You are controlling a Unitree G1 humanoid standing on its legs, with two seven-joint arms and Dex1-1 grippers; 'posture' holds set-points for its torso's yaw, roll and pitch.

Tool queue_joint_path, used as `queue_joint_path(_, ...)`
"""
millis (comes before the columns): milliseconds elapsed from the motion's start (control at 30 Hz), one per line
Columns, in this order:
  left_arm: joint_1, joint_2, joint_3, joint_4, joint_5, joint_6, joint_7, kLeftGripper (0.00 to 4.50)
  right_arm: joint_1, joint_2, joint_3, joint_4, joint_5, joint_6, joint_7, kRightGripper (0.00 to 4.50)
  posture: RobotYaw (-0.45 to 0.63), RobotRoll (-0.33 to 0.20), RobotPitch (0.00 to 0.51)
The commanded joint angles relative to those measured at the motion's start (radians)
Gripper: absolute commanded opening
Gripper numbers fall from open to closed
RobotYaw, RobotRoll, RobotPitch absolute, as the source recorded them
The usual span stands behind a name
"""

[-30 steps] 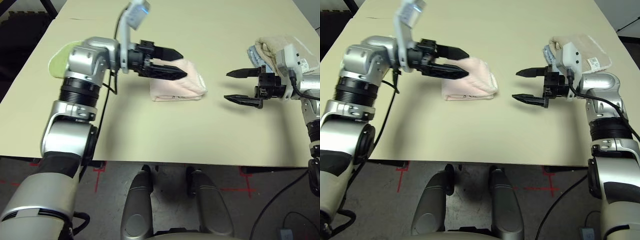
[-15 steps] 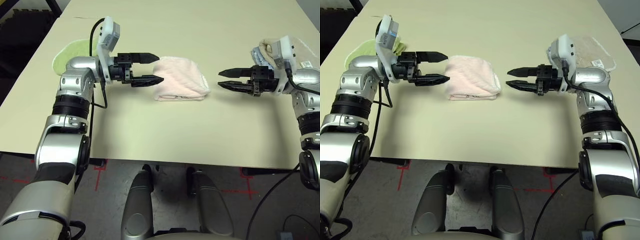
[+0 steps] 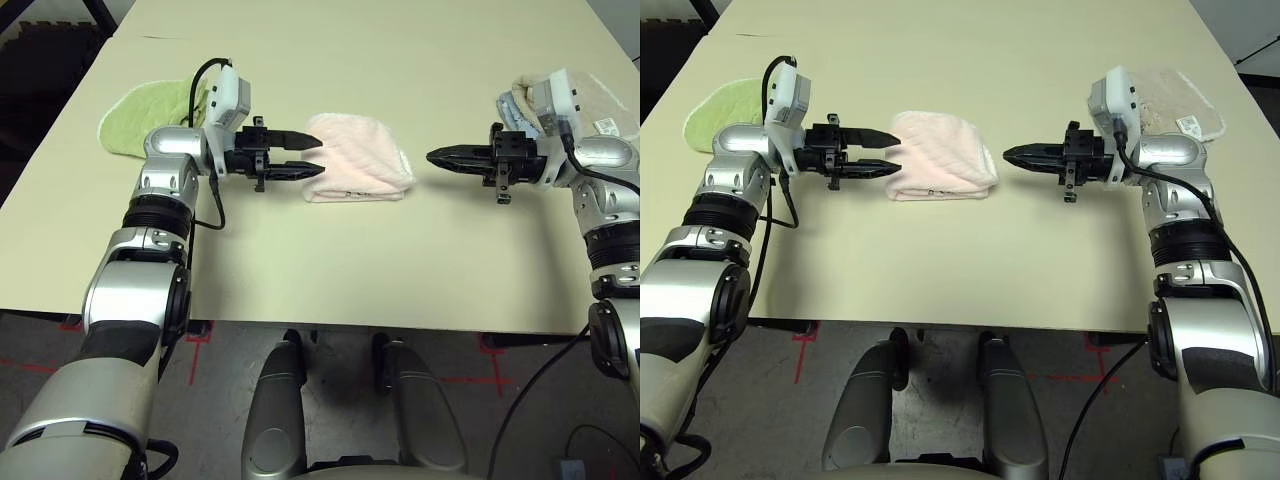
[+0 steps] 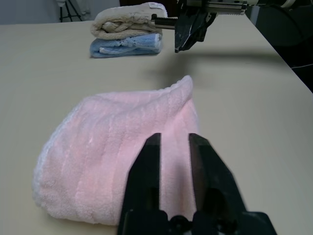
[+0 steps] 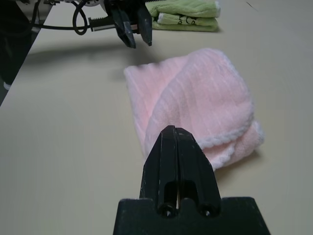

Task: Fold the towel and set it aside.

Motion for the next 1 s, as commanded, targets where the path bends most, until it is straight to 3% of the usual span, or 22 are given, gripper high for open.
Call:
queue_joint_path(33, -0.031, -0.027, -0.012, 0.023, 0.025, 0.011, -0.003, 0.06, -0.022, 0.036, 0.005, -0.014, 0.014, 0.018, -0.025, 0.00, -0.03, 0.000, 0.245)
queue_joint_path(233, -0.056, -0.073, -0.031, 0.056, 0.064, 0.019, 0.023, 0.06, -0.066, 0.136, 0.039, 0.053, -0.033, -0.005, -0.091, 0.00, -0.01, 0.000, 0.242)
queue_joint_path(567, -0.061, -0.108, -0.066, 0.169, 0.176, 0.010, 0.167, 0.06, -0.109, 0.166, 0.091, 0.299, -0.153, -0.080, -0.169, 0.00, -0.01, 0.000, 0.251)
queue_joint_path(800, -0.041, -0.087, -0.106, 0.233, 0.271, -0.016, 0.254, 0.06, -0.118, 0.186, 0.086, 0.411, -0.194, -0.113, -0.239, 0.00, -0.02, 0.000, 0.255)
queue_joint_path(1000, -0.045, -0.039, -0.102, 0.242, 0.284, -0.025, 0.210, 0.06, -0.122, 0.161, 0.078, 0.458, -0.211, -0.131, -0.273, 0.00, -0.01, 0.000, 0.257)
